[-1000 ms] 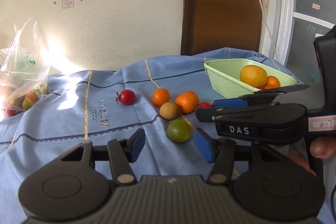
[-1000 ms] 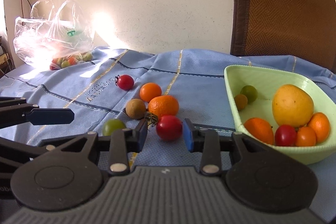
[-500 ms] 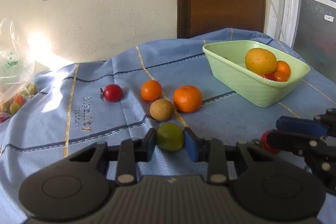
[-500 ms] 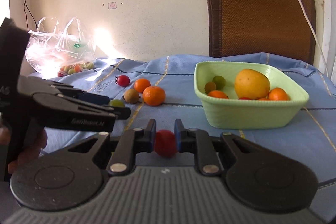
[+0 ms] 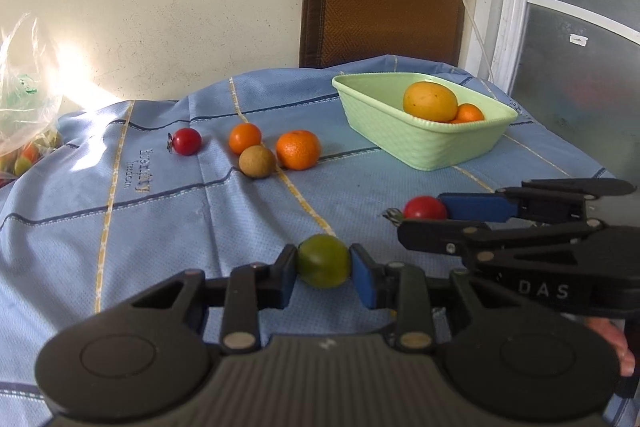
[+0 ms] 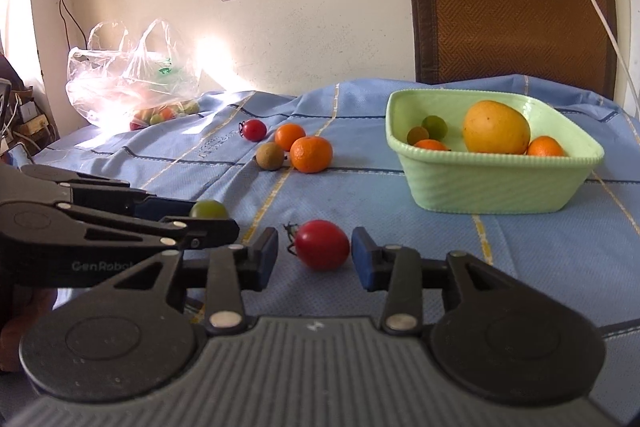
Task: Organize fruits
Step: 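Carry both tomatoes over the green bowl and open both tools to drop them, then withdraw both open tools from the bowl toward the loose fruits, then grasp the brown kiwi with the left tool while the right tool grasps a mandarin, then carry the kiwi with the left tool into the bowl while the right tool drops the mandarin in, then grasp a red cherry tomato with the left tool while the right tool grasps an orange tomato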
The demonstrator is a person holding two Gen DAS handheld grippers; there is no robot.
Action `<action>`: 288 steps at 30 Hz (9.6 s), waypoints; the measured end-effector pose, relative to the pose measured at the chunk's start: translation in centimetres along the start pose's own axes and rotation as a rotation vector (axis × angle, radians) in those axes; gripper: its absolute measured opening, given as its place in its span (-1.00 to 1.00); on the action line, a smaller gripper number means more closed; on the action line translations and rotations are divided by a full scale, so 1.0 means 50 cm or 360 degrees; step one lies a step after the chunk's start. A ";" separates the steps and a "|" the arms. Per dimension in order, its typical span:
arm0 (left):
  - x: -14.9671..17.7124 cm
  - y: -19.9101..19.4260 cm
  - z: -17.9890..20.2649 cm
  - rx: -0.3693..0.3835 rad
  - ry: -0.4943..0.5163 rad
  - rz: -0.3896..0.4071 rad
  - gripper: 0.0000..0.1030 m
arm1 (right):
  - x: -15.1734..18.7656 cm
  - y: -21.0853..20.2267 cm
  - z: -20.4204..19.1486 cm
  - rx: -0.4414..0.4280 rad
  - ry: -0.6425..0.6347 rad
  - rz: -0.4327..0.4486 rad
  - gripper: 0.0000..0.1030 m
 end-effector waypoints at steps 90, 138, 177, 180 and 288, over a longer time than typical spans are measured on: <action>0.017 -0.044 -0.023 -0.0351 -0.0162 0.0133 -0.14 | 0.051 -0.108 0.060 0.0327 0.0512 0.0348 -0.16; 0.011 -0.028 -0.080 -0.0145 -0.0376 0.0045 -0.03 | 0.050 -0.104 0.051 0.0269 0.0471 0.0326 -0.13; -0.116 0.153 -0.058 -0.0110 0.0066 0.0014 -0.40 | -0.015 0.003 0.008 0.0175 -0.0123 0.0035 -0.28; -0.110 0.093 -0.041 -0.0026 0.0018 0.0049 -0.40 | 0.000 -0.020 0.018 0.0184 -0.0027 0.0059 -0.28; -0.131 0.079 -0.124 0.0036 -0.0236 0.0024 -0.41 | -0.057 0.082 -0.023 -0.0063 0.0063 0.0055 -0.34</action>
Point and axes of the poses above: each gripper's, at about its wrist camera, not at the fingertips, and y roughly the way its jaws point, z to its right, x to its underside, the point moved 8 cm from there along y, roughly the way its jaws point, and after that the axes turned 14 degrees about -x, right-handed, at the moved point
